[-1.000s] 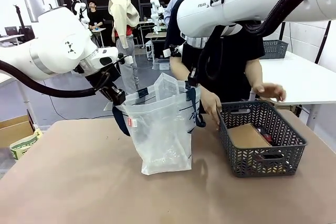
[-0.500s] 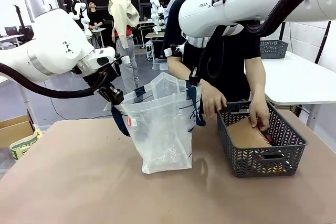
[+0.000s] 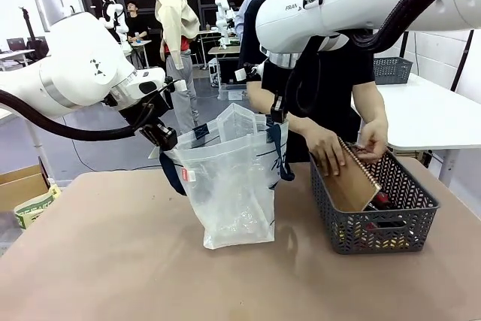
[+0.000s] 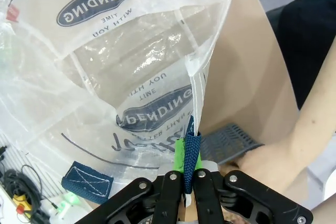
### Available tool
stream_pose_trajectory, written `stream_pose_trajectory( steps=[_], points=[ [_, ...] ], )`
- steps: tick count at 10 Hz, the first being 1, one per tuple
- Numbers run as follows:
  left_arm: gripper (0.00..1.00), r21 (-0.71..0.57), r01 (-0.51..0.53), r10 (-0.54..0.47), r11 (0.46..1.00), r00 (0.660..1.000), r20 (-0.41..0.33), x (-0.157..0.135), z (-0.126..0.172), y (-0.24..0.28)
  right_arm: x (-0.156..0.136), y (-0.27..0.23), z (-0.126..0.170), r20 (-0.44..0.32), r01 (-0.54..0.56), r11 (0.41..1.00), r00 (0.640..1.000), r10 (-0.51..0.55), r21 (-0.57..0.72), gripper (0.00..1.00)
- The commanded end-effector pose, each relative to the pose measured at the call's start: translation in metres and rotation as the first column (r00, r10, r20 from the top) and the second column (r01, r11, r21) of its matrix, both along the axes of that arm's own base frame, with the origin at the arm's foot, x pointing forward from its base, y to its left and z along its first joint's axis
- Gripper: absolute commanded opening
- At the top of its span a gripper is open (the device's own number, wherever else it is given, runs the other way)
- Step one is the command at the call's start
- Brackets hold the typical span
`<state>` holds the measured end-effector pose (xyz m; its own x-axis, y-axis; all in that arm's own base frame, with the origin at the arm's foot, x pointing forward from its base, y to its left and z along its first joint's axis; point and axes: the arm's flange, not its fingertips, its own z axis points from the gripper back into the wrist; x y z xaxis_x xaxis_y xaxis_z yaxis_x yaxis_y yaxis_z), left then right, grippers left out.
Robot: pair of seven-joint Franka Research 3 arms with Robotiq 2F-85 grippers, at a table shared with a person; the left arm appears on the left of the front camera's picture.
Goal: Transfer purchased items from the store into the shopping bag.
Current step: Move the Reusable shopping bag to the right side of the table.
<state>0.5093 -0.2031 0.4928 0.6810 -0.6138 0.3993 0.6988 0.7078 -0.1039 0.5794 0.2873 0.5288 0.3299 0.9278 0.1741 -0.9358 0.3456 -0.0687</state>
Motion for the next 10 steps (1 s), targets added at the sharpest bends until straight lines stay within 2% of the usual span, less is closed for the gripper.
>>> stream_pose_trajectory(
  steps=[1,10],
  points=[
    [0.0,0.0,0.009,-0.009,1.0,1.0,0.004,0.0001,-0.0001,0.0002,-0.0003,0.0005,-0.0003,-0.001,-0.001,1.0,1.0,0.001,0.002,0.0],
    [0.0,0.0,0.009,-0.009,1.0,1.0,0.004,0.0001,-0.0001,0.0002,-0.0003,0.0005,-0.0003,-0.001,-0.001,1.0,1.0,0.001,0.002,0.0]
  ],
)
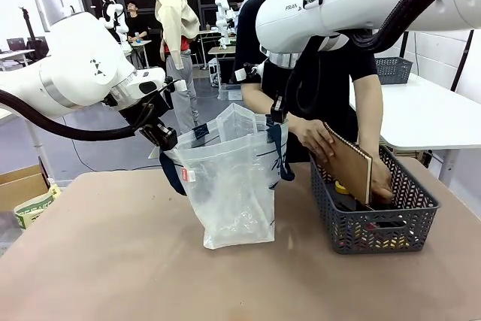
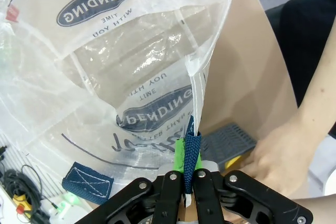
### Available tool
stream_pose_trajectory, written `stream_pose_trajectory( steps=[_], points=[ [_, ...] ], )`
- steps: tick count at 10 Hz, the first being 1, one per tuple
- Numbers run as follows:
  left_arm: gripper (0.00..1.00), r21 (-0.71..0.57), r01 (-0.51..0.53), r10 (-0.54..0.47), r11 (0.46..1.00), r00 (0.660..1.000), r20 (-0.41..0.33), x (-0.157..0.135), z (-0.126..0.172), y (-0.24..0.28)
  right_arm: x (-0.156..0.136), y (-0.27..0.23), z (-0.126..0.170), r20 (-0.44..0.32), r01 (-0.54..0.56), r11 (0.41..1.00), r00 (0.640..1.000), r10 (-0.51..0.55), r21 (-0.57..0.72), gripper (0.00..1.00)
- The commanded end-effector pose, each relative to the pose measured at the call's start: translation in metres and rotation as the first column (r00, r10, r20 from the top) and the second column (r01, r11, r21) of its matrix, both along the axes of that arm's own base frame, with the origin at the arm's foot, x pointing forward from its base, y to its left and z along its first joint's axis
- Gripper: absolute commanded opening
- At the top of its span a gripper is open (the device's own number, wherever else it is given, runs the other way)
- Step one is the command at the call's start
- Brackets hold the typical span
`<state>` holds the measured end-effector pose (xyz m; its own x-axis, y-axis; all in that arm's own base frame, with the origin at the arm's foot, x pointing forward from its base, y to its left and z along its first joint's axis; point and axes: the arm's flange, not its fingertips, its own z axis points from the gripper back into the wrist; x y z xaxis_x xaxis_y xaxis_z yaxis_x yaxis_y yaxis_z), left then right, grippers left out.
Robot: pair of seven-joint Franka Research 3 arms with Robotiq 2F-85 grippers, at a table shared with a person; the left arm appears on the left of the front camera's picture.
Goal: Transfer purchased items from the store into the shopping bag.
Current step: Move the Reusable shopping bag to the right side of the table.
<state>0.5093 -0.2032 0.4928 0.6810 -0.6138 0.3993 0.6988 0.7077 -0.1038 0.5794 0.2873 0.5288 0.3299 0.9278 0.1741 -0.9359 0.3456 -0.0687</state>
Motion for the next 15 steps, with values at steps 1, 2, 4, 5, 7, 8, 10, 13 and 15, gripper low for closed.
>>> stream_pose_trajectory(
  steps=[1,2,4,5,7,8,10,13,15],
  points=[
    [0.0,0.0,0.008,-0.008,1.0,1.0,0.004,0.0001,-0.0001,0.0002,-0.0003,0.0005,-0.0003,-0.001,0.0,1.0,1.0,0.0,0.002,0.0],
    [0.0,0.0,0.008,-0.008,1.0,1.0,0.004,0.0001,-0.0001,0.0002,-0.0003,0.0005,-0.0003,-0.001,0.0,1.0,1.0,0.0,0.002,0.0],
    [0.0,0.0,0.008,-0.008,1.0,1.0,0.004,0.0001,-0.0001,0.0002,-0.0003,0.0005,-0.0003,-0.001,0.0,1.0,1.0,0.0,0.002,0.0],
    [0.0,0.0,0.008,-0.008,1.0,1.0,0.004,0.0001,-0.0001,0.0002,0.0,0.0,0.0,0.0,0.0,1.0,1.0,0.0,0.0,0.0],
    [0.0,0.004,0.009,-0.009,1.0,1.0,0.004,-0.0003,-0.0002,-0.0001,0.0012,-0.0008,0.0042,0.006,-0.002,1.0,1.0,0.002,0.017,0.0],
    [0.0,0.006,0.017,-0.017,1.0,1.0,0.007,-0.0006,-0.001,-0.0003,0.0016,-0.0002,0.0054,0.009,-0.003,1.0,1.0,0.002,0.018,0.0],
    [0.0,0.017,0.021,-0.022,1.0,1.0,0.007,0.0002,-0.0024,-0.0002,0.0025,0.0007,0.0076,0.015,0.0,1.0,1.0,0.0,0.02,0.0],
    [0.0,0.039,0.017,-0.017,0.999,1.0,0.004,0.0017,-0.0034,0.0008,0.0049,0.0005,0.0073,0.015,0.009,1.0,1.0,-0.009,0.018,0.0],
    [0.0,0.038,0.01,-0.011,0.999,1.0,0.004,0.0016,-0.003,0.0028,0.006,0.0002,0.0059,0.012,0.012,1.0,1.0,-0.012,0.014,0.0]
  ],
)
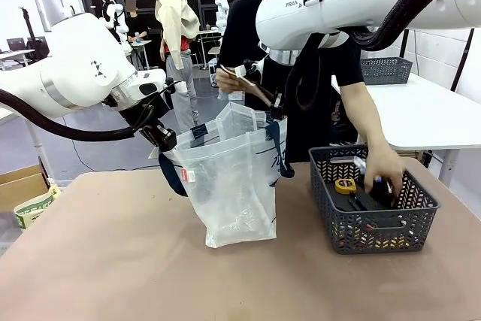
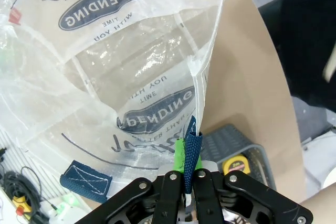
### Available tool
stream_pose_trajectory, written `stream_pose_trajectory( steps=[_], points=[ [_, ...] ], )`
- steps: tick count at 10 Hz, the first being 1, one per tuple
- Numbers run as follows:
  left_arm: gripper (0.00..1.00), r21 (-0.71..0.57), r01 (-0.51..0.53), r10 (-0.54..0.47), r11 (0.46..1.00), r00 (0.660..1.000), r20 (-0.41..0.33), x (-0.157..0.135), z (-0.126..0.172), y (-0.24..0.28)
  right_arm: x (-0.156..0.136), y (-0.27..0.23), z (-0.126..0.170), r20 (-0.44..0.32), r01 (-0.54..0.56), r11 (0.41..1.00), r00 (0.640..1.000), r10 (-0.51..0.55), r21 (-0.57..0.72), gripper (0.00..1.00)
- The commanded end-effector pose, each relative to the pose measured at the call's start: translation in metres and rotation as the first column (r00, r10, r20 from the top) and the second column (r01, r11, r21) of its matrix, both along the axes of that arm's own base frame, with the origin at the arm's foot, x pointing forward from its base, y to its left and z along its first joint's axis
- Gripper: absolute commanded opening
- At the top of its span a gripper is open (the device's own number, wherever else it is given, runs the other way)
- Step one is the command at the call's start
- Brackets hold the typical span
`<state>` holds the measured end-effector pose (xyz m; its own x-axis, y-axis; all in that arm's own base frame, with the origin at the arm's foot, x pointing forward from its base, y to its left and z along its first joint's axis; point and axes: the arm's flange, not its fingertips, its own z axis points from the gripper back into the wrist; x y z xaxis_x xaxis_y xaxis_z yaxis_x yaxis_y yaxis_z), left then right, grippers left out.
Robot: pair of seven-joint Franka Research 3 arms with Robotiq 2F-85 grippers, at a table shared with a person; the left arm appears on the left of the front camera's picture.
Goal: Transfer purchased items from the store into the shopping bag.
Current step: Move the Reusable shopping bag to the right side of the table.
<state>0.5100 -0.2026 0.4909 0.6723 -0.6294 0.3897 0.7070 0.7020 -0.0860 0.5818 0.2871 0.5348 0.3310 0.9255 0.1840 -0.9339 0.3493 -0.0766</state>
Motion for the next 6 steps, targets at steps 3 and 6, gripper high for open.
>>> stream_pose_trajectory(
  steps=[3,6],
  points=[
    [0.0,0.017,-0.003,0.003,1.0,1.0,0.0,0.0008,-0.001,0.0037,0.0041,-0.0001,-0.0009,-0.001,0.016,1.0,1.0,-0.016,0.012,0.0],
    [0.0,0.012,-0.027,0.027,1.0,1.0,-0.004,0.0011,-0.0031,0.0082,0.0041,-0.0016,-0.0014,-0.001,0.015,1.0,1.0,-0.015,0.011,0.0]
  ],
)
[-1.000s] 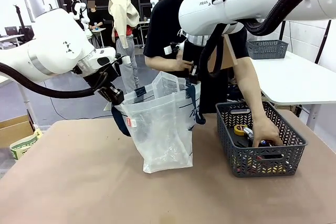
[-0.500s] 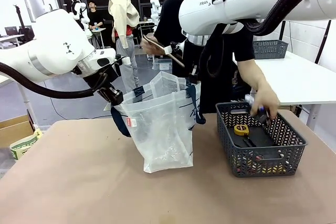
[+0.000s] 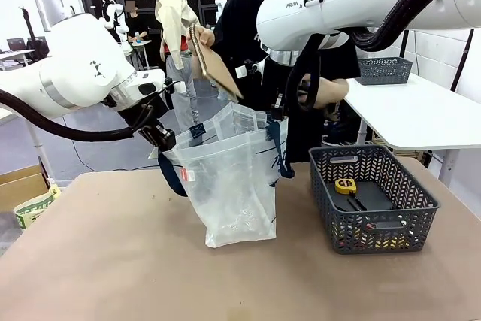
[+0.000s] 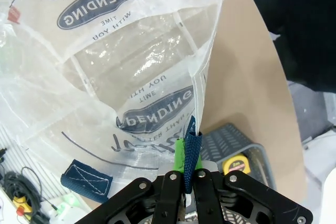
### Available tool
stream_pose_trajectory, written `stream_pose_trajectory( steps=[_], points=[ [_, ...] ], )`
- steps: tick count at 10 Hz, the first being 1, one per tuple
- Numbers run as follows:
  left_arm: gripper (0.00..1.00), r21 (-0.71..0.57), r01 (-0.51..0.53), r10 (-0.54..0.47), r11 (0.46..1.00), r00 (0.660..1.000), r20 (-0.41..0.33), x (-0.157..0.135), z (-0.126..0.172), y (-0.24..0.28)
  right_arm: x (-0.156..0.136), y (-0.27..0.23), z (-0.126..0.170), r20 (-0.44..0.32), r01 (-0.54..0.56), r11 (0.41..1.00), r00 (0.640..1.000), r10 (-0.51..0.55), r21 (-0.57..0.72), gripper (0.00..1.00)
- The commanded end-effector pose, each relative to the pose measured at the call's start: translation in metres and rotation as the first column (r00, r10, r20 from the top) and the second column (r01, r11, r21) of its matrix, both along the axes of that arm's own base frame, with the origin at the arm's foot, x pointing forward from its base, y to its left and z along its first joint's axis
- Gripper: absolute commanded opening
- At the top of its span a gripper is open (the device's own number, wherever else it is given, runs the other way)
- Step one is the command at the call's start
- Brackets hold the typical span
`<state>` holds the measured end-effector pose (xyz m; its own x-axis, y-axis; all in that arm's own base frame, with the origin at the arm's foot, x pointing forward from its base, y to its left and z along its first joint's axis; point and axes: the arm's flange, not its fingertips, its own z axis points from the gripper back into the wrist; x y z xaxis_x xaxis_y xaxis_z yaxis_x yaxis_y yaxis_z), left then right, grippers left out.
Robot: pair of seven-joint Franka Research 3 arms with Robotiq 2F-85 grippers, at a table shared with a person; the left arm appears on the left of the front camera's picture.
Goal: Transfer purchased items from the store into the shopping bag.
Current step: Move the Reusable shopping bag to the right side of the table.
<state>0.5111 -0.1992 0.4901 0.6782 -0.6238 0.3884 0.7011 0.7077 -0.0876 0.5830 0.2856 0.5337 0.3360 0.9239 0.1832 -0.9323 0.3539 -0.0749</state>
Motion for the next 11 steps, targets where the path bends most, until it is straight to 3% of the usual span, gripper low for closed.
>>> stream_pose_trajectory(
  steps=[1,11],
  points=[
    [0.0,0.009,-0.029,0.029,1.0,1.0,0.0,0.0002,-0.0026,0.0061,0.0029,-0.0002,-0.0005,0.001,0.009,1.0,1.0,-0.009,0.01,0.0],
    [0.0,-0.002,-0.023,0.023,1.0,1.0,-0.006,0.002,-0.0016,0.0067,0.0005,0.0,-0.0013,-0.002,0.0,1.0,1.0,0.0,0.0,0.0]
  ],
)
